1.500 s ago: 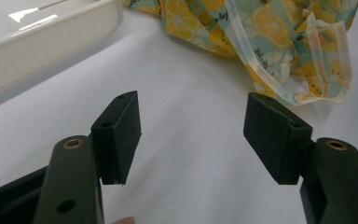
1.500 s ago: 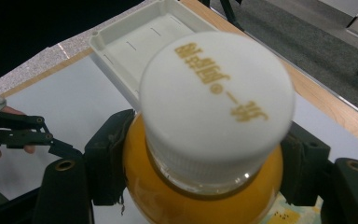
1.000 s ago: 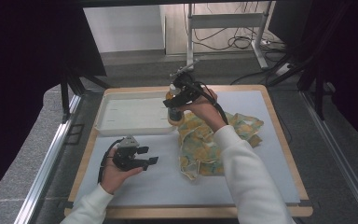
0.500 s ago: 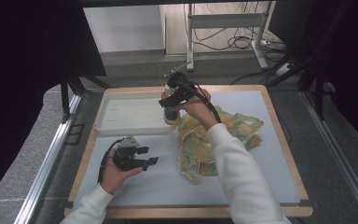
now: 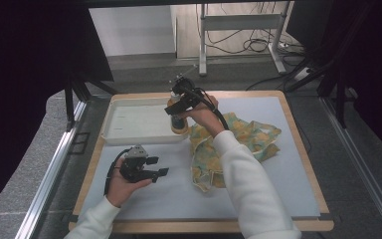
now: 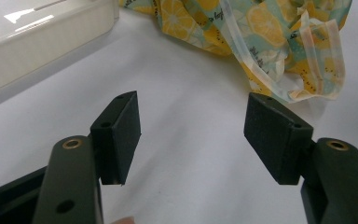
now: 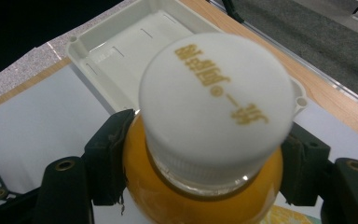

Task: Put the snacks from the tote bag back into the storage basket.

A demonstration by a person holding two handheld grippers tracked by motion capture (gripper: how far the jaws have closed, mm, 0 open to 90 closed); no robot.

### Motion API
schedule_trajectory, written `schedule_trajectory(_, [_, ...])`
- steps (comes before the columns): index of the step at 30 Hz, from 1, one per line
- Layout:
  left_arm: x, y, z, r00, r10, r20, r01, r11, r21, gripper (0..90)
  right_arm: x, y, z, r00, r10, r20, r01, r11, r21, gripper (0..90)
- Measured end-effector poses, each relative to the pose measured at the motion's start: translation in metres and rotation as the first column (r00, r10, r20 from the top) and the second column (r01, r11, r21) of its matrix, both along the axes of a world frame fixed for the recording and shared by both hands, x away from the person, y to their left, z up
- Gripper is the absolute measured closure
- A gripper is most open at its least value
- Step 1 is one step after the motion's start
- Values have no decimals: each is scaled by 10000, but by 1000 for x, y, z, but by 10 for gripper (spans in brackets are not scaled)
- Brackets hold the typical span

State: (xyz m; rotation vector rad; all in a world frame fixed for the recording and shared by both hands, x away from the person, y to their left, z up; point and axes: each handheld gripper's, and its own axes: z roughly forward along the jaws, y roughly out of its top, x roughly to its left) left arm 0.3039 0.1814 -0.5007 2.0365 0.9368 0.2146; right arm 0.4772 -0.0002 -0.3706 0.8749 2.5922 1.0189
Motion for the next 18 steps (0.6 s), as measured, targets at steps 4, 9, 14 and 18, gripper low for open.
schedule_trajectory(4, [0,-1,-1,10000,-49,14,49,10000,49,362,6,4,-6,9999,-99,-22,99,10000,-15,298])
schedule_trajectory(9, [0,-1,0,10000,-46,7,46,10000,42,361,12,11,-11,9998,-178,-75,177,9998,-20,298])
schedule_trajectory(14, [-1,0,0,9999,-117,42,117,9999,69,360,17,19,-18,9997,-198,-144,198,9998,-37,298])
schedule_trajectory(18, [-1,0,1,9999,-156,48,155,9998,82,360,19,24,-23,9996,-238,-179,237,9997,-62,298])
